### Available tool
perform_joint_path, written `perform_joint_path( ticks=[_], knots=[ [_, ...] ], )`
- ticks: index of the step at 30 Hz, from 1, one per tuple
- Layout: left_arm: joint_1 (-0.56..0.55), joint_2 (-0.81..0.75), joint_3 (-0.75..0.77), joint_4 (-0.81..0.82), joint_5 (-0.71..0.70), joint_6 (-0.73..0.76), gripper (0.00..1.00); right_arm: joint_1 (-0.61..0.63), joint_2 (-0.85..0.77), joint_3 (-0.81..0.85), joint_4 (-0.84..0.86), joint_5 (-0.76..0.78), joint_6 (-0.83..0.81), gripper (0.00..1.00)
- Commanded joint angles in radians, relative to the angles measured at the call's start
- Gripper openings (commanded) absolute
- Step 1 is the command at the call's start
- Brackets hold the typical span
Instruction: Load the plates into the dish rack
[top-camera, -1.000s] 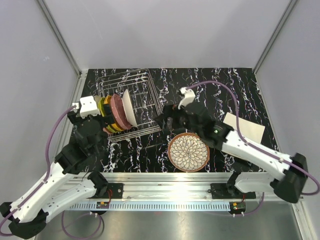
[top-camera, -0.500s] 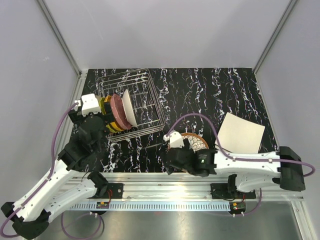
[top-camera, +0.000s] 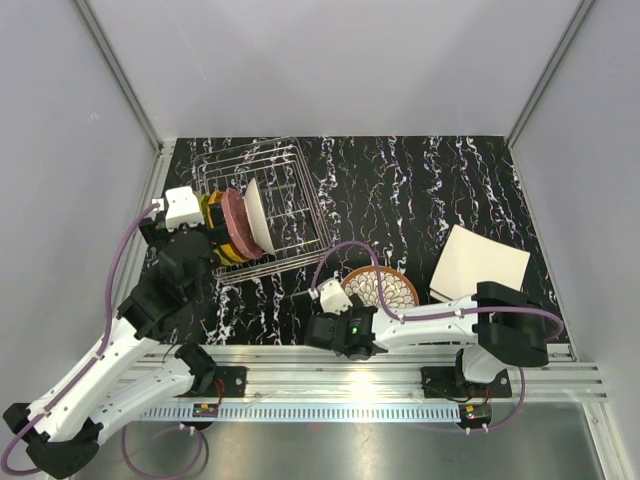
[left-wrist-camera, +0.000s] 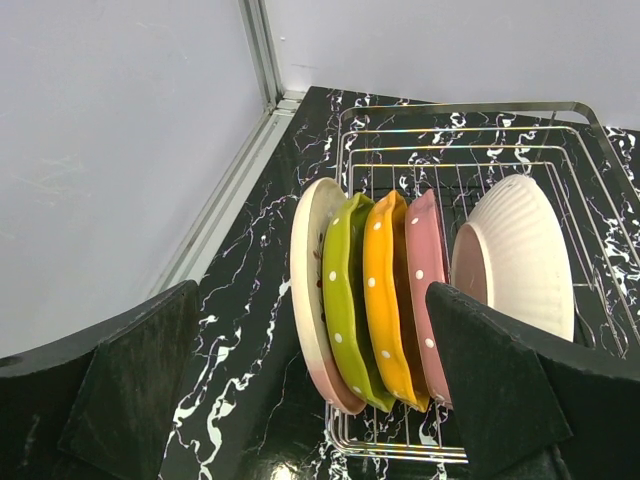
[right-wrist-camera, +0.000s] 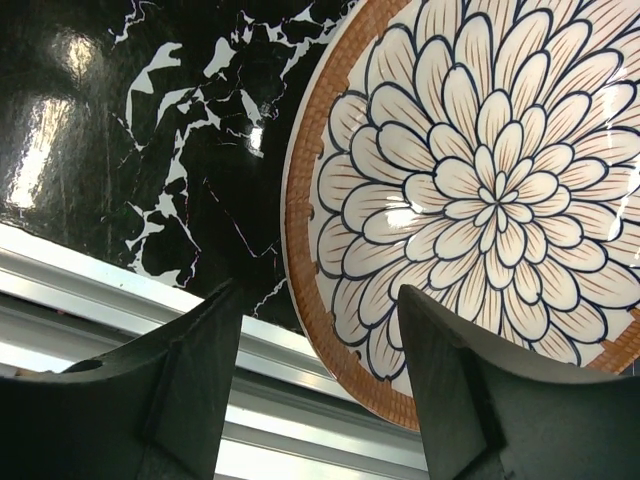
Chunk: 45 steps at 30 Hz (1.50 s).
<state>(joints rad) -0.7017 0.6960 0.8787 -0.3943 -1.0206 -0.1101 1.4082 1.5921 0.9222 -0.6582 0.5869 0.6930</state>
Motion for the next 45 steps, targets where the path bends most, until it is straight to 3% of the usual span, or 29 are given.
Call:
perform_joint_path(
  ticks=[1, 3, 11, 13, 19, 24, 37, 45],
  knots=[
    [0.004, 0.0, 0.009, 0.041, 0.016, -0.011, 0.99, 0.009, 0.029, 0.041, -0.032, 0.07, 0.036, 0.7],
    [0.005, 0.002, 0.012, 0.038, 0.019, -0.011, 0.99, 0.009, 0.051, 0.043, -0.041, 0.071, 0.049, 0.6],
    [0.005, 0.005, 0.012, 0.037, 0.02, -0.013, 0.99, 0.008, 0.077, 0.053, -0.043, 0.074, 0.046, 0.41],
    [0.005, 0.005, 0.013, 0.035, 0.02, -0.01, 0.99, 0.008, 0.081, 0.059, -0.047, 0.074, 0.043, 0.28],
    [0.004, 0.005, 0.011, 0.035, 0.019, -0.011, 0.99, 0.008, 0.057, 0.069, -0.052, 0.071, 0.03, 0.01],
    [0.005, 0.0, 0.013, 0.032, 0.022, -0.013, 0.99, 0.008, -0.039, 0.079, -0.018, 0.019, 0.013, 0.0],
    [0.005, 0.002, 0.014, 0.032, 0.033, -0.019, 0.99, -0.003, -0.504, -0.023, 0.231, -0.042, 0.023, 0.0],
    [0.005, 0.007, 0.014, 0.029, 0.03, -0.022, 0.99, -0.129, -0.724, -0.1, 0.471, -0.254, 0.02, 0.0]
  ],
)
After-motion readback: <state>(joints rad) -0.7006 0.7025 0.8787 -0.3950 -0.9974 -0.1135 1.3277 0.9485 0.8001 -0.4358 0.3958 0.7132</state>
